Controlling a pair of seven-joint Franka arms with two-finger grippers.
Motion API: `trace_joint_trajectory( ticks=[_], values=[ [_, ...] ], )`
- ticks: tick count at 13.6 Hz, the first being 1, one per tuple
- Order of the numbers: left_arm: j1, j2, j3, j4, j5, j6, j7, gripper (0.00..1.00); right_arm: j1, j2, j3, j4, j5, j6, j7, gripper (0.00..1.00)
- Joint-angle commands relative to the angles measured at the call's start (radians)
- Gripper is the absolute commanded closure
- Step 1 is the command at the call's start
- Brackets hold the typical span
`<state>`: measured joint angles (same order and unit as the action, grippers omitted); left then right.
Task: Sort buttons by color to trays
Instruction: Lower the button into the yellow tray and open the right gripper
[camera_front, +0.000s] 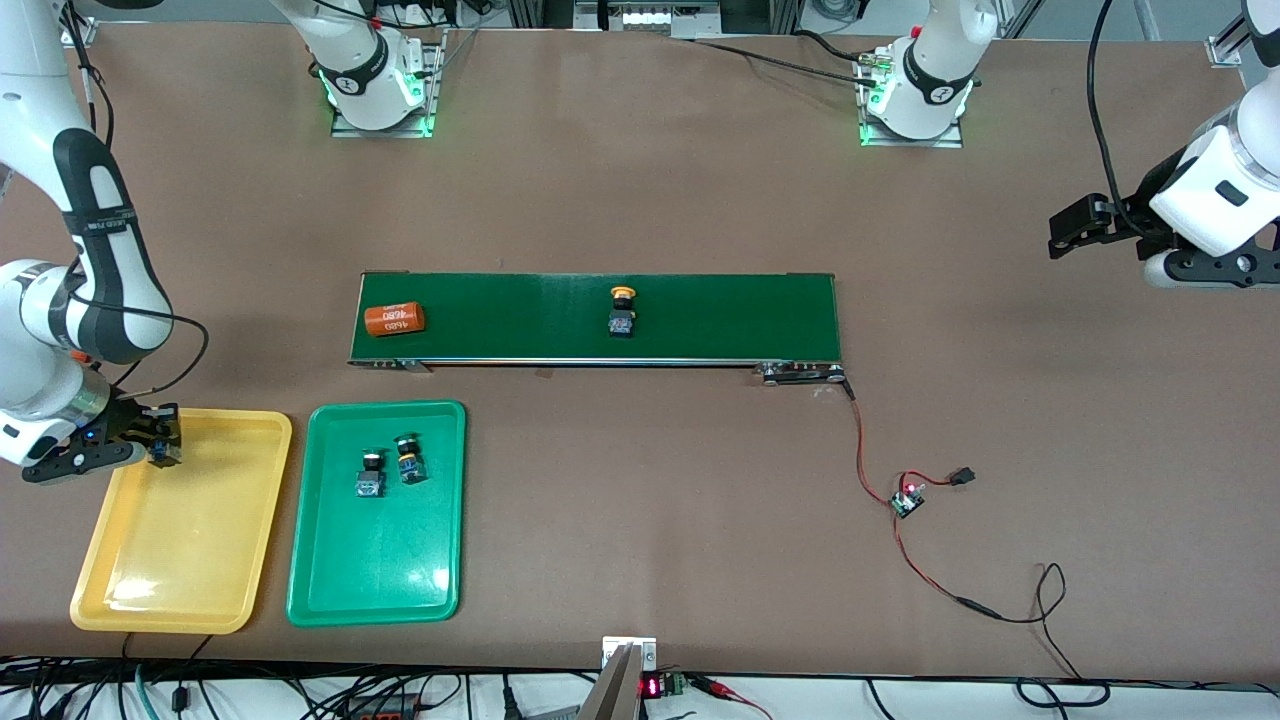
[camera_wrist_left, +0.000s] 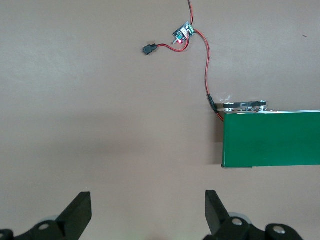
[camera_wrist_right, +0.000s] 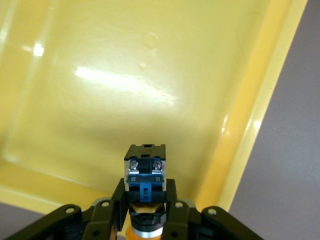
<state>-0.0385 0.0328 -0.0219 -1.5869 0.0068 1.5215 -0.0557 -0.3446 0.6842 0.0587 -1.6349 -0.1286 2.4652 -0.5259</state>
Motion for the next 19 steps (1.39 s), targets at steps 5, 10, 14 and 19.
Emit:
trace_joint_trajectory(
  ticks=[5, 10, 14, 19],
  values=[
    [0.0, -0.01, 0.004, 0.01, 0.005, -0.009, 0.017, 0.0, -0.034, 0.051, 0.012, 0.041, -0.014, 0.026, -0.028, 0.21],
    [-0.001, -0.01, 0.004, 0.01, 0.005, -0.009, 0.017, 0.0, -0.017, -0.014, 0.02, 0.012, 0.001, -0.012, -0.02, 0.0],
    [-0.001, -0.01, 0.004, 0.01, 0.005, -0.009, 0.017, 0.0, 0.062, -0.135, 0.05, -0.016, 0.026, -0.271, 0.195, 0.0],
    [-0.001, -0.01, 0.004, 0.008, 0.005, -0.012, 0.017, 0.0, 0.209, -0.3, 0.067, -0.088, 0.09, -0.466, 0.501, 0.0]
  ],
)
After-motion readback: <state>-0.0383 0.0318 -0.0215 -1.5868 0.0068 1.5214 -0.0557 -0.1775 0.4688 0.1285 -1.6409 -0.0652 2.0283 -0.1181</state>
